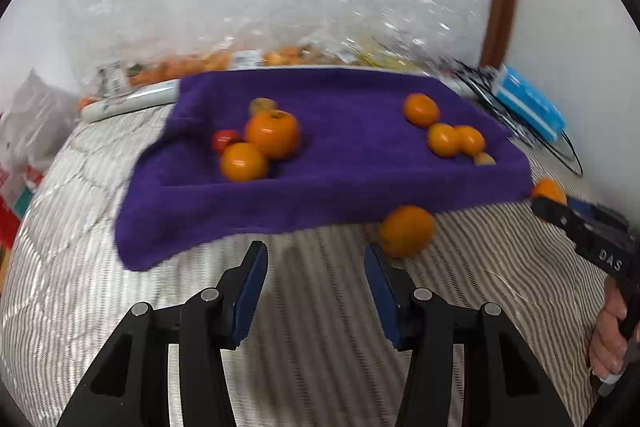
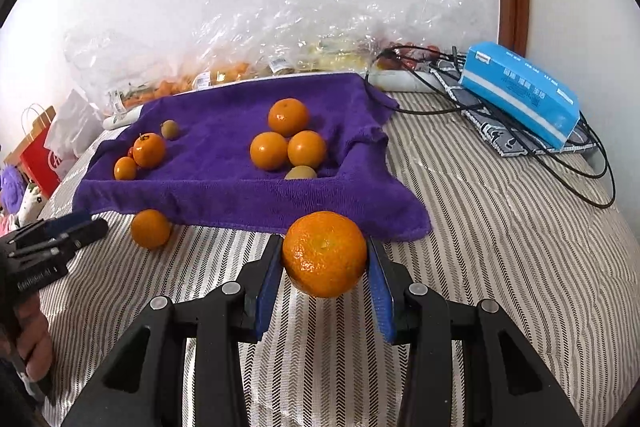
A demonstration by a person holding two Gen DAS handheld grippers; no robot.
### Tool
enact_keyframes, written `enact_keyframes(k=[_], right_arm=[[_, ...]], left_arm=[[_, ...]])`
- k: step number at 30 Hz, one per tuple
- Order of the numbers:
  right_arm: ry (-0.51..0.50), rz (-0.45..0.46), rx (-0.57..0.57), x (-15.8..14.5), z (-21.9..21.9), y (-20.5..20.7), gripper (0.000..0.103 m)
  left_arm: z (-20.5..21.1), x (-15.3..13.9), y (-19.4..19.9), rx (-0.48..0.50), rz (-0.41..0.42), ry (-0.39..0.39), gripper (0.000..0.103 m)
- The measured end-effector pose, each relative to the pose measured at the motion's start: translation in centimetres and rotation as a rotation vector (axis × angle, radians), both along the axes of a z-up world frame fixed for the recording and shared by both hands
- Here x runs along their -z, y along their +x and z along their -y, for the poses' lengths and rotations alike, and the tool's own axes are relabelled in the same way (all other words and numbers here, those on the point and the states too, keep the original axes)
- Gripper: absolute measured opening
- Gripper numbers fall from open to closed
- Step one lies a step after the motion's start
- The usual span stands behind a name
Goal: Organize fruits
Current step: 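Grasp another loose orange with the left tool while the right tool holds its orange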
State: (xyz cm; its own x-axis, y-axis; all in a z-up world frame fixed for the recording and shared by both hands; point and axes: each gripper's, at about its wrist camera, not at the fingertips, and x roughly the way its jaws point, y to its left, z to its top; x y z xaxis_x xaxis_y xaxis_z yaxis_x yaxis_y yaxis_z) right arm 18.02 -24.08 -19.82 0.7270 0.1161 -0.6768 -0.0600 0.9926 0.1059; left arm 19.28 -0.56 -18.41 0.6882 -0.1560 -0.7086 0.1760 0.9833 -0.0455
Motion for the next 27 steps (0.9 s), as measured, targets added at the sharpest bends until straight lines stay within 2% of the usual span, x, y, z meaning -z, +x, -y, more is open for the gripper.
enact_keyframes(k=[5, 15, 20, 25, 27], right_arm=[[0.010, -0.013, 0.015, 0.2, 0.3, 0.1, 0.041], [0.025, -0.018, 0.067, 0.3, 1.3, 0.0, 0.041], [0.031, -0.020, 0.083, 0.3, 1.7, -0.1, 0.041], [0.030, -0.022, 0.083, 0.3, 1.7, -0.1, 0.041], [0.030, -0.024, 0.083, 0.3, 1.7, -0.1, 0.041]], left_arm=[[2.6, 0.3, -0.1, 0.068, -0.023, 0.006, 0.048], [5.1, 0.8, 0.9, 0.090, -0.070, -0.005, 0.047], [5.5, 1.1, 1.7, 0.078, -0.088, -0.010, 0.046], [5.5, 1.2, 2.4, 0.065, -0.100, -0.049, 0.044], [5.5, 1.2, 2.6, 0.059, -0.100, -0.058, 0.040]])
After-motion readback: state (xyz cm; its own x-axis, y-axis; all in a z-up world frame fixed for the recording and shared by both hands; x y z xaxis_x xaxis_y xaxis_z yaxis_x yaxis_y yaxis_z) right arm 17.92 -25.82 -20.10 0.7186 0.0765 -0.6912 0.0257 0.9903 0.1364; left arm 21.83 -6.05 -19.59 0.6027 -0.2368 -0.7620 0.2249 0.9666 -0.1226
